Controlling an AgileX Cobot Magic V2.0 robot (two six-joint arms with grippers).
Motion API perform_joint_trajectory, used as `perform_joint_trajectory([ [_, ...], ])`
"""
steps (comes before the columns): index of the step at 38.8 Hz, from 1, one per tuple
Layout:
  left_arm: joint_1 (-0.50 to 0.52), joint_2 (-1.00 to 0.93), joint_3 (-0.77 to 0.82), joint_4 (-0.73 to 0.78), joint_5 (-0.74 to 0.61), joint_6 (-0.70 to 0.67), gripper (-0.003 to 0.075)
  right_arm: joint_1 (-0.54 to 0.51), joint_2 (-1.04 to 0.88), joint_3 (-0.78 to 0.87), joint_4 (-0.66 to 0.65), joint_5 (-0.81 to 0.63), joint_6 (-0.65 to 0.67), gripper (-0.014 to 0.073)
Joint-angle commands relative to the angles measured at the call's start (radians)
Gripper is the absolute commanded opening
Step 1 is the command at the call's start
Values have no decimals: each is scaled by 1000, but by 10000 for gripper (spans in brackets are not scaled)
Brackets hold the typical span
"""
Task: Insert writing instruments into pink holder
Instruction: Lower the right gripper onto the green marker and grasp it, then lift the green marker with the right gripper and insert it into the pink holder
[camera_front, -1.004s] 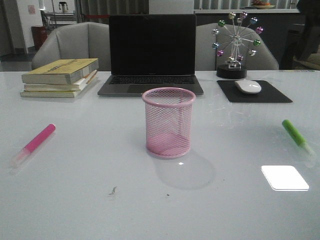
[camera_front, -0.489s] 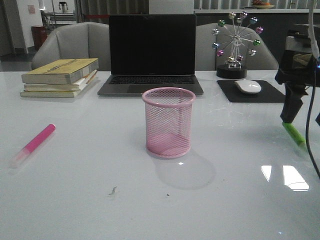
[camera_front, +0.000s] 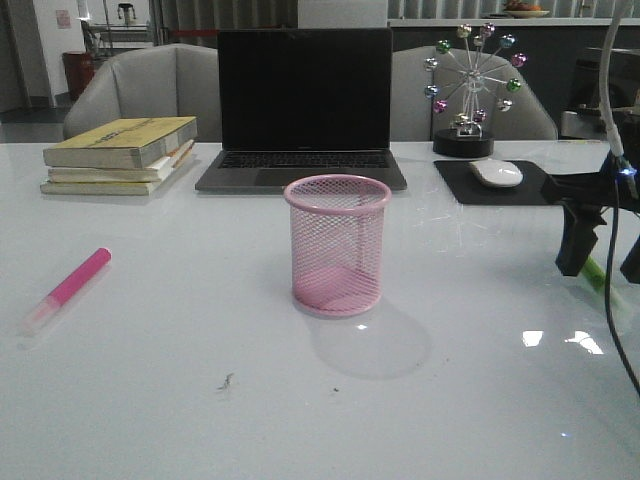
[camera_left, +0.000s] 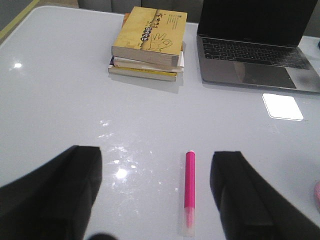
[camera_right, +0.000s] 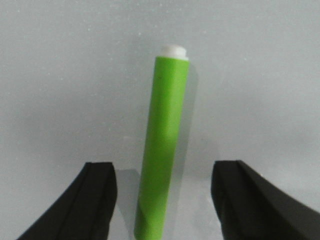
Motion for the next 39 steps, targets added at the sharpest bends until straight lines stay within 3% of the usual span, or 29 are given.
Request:
perform_joint_trajectory([
  [1,1,-3,-38,-12,-75,-10,518,-3,-39,-31,1,-33,-9,517],
  [4,1,-3,-38,-12,-75,-10,518,-3,-25,-31,-4,-29,-9,505],
  [9,1,-3,-38,-12,-75,-10,503,-3,7,-31,-5,-3,-9,409],
  [19,1,-3,-38,-12,-75,-10,435,-3,34,-31,-5,8,-9,59],
  [31,1,-3,-38,-12,-75,-10,424,16,-27,-43,15,-1,-10,58],
  [39,1,-3,-38,-12,-75,-10,424,92,-189,-43,15,-122,-17,58],
])
